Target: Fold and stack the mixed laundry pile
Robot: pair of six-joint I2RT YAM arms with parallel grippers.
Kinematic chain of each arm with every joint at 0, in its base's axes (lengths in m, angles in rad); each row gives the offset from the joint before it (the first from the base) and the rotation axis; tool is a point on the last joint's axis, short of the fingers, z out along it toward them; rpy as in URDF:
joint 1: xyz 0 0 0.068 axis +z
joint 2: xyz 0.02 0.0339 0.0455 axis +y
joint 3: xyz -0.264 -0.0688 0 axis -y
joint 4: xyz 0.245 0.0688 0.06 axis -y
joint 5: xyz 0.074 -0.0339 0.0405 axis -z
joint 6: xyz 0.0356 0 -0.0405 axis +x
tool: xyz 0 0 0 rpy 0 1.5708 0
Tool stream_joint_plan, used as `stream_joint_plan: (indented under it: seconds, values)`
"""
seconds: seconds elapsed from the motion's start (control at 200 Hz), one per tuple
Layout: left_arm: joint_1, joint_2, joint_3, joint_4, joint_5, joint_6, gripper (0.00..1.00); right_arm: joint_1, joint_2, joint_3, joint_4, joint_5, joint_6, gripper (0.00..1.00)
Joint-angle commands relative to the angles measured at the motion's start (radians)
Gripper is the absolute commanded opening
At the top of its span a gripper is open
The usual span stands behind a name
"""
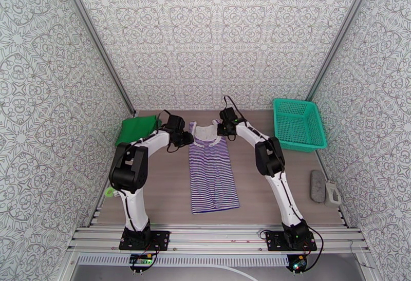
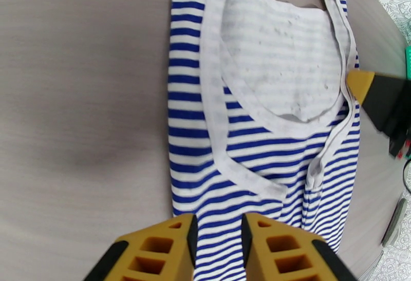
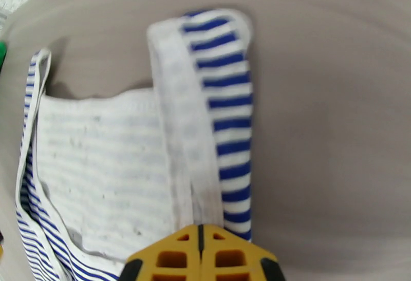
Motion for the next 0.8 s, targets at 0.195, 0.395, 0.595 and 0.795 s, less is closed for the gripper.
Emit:
stream_joint_plan:
  seconds: [0.195,0.395,0.595,0.795]
  values:
    - [0.003,-0.073,-0.038,-0.001,0.034,0.02,0.31,-0.059,0.028,0.013,-0.21,0.174,0.109,0.0]
    - [0.002,-0.115,-0.083,0.007,0.046,0.016,0.31,-0.092,-0.013,-0.042,-0.194,0.186,0.114,0.0]
    - [-0.005,-0.2,-0.189,0.007,0.058,0.007,0.32,-0.092,-0.043,0.005,-0.195,0.092,0.075,0.0]
    - [-0.069,-0.366,-0.375,-0.006,0.054,-0.032,0.39,-0.077,-0.271,-0.145,-0.169,0.056,0.077,0.11]
